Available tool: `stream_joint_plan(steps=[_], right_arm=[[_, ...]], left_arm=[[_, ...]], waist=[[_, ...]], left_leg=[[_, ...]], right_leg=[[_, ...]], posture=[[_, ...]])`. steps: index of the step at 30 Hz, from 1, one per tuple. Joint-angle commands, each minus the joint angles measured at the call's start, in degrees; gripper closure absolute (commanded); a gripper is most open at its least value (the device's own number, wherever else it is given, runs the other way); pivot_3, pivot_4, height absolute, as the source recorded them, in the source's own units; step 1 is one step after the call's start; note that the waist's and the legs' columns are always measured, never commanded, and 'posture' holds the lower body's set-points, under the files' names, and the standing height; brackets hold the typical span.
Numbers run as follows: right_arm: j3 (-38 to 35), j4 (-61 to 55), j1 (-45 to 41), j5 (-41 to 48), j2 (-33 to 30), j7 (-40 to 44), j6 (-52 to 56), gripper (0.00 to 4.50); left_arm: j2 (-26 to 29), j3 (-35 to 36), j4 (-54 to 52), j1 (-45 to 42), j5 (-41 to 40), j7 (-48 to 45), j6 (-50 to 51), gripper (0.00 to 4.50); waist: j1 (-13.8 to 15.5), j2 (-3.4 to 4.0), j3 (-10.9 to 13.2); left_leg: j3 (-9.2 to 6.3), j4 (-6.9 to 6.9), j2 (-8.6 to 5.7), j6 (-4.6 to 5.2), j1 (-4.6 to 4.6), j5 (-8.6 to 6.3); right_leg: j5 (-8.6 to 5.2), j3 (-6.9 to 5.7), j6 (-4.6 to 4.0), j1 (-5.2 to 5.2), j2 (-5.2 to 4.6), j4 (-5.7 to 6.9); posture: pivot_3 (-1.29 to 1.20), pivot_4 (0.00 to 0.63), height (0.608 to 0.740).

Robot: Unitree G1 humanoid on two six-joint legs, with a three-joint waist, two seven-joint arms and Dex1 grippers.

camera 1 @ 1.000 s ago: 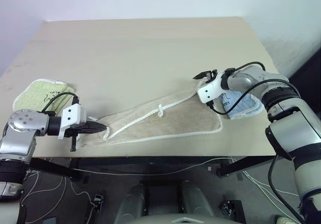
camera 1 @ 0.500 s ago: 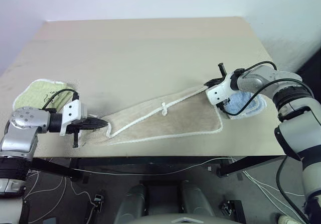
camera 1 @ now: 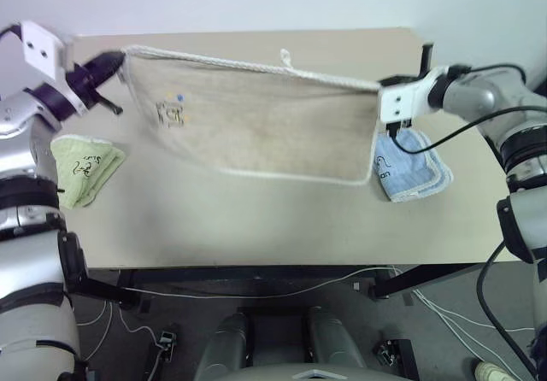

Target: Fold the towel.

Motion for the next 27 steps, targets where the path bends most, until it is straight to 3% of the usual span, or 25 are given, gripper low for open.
stream_joint_plan(steps=[1, 5, 8, 11, 15, 21, 27], right_arm=[[-6.22, -4.47, -1.98, 8.61, -2.02, 7.27, 1.57, 4.48], [-11.81, -17.09, 4.39, 22.01, -3.39, 21.34, 6.24, 4.48], [-14.76, -36.55, 16.59, 34.32, -5.22, 31.63, 16.99, 4.48], [-16.45, -54.87, 30.78, 41.74, -7.56, 35.83, 27.91, 4.48], [-17.89, -68.93, 45.0, 45.78, -9.92, 38.13, 35.88, 4.48], [-20.23, -78.23, 55.79, 51.37, -14.49, 44.03, 43.98, 4.48], [-20.93, -79.95, 57.25, 53.91, -15.3, 47.23, 48.43, 4.48]], left_arm=[[2.84, 3.55, 4.4, -3.66, -0.6, 1.52, -2.37, 4.5], [4.86, 4.65, 6.05, -1.54, -1.22, -2.36, -3.53, 4.5], [5.77, 6.33, 2.89, 4.48, -3.92, -9.14, -0.86, 4.5], [6.09, 7.39, -5.21, 15.03, -6.85, -15.89, 2.92, 4.5], [6.98, 7.39, -20.66, 30.36, -9.52, -20.01, 10.77, 4.5], [10.39, 8.93, -31.29, 43.98, -11.1, -23.33, 18.54, 4.5], [13.72, 8.84, -32.21, 47.71, -10.11, -25.58, 20.43, 4.5]], waist=[[-0.03, 0.0, 0.0], [0.11, 0.0, 0.0], [0.2, -0.01, -0.02], [0.3, 0.01, -0.02], [0.4, 0.01, -0.01], [1.09, 0.01, -0.02], [1.81, 0.01, -0.02]], left_leg=[[0.0, 0.0, 0.0, 0.0, 0.0, 0.0], [-0.01, 0.02, 0.01, 0.01, -0.01, 0.0], [-0.07, 0.12, 0.03, 0.03, -0.01, -0.02], [-0.13, 0.16, 0.02, 0.07, -0.09, -0.04], [-0.15, 0.26, 0.02, 0.1, -0.27, -0.06], [-0.16, 0.29, 0.05, 0.1, -0.26, -0.07], [-0.1, 0.26, 0.07, 0.15, -0.12, -0.11]], right_leg=[[0.0, 0.0, 0.0, 0.01, 0.0, 0.0], [-0.01, -0.02, 0.01, 0.04, -0.01, 0.0], [-0.01, -0.09, 0.02, 0.14, -0.02, -0.03], [-0.01, -0.11, 0.02, 0.13, -0.07, -0.02], [-0.01, -0.1, 0.01, -0.04, -0.12, 0.03], [-0.01, -0.09, 0.01, 0.0, -0.17, 0.0], [-0.01, -0.08, 0.01, 0.16, -0.2, -0.09]], posture=[[0.0, 0.15, 0.74], [0.0, 0.15, 0.74], [0.0, 0.15, 0.74], [0.0, 0.15, 0.74], [0.0, 0.15, 0.74], [0.0, 0.15, 0.74], [0.0, 0.15, 0.74]])
